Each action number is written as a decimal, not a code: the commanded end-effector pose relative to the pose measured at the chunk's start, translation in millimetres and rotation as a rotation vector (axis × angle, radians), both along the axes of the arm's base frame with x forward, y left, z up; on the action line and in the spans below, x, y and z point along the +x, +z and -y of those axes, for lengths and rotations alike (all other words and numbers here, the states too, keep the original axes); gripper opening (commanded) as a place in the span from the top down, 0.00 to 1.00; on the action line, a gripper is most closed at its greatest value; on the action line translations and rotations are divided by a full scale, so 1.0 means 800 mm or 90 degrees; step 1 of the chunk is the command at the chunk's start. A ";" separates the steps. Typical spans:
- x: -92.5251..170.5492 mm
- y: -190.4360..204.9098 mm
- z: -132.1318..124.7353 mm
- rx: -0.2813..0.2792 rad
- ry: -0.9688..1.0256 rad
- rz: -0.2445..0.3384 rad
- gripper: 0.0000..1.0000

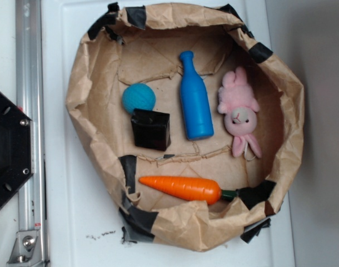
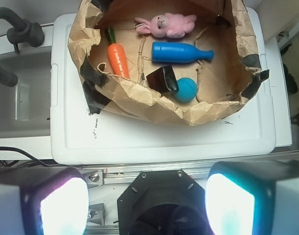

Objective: Grab the black box.

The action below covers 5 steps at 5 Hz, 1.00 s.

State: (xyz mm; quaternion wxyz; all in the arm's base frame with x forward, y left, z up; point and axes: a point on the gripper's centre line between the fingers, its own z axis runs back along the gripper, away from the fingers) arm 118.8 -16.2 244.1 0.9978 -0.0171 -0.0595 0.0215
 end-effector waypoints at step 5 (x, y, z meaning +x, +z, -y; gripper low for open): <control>0.153 -0.150 -0.069 -0.061 -0.143 -0.013 0.00</control>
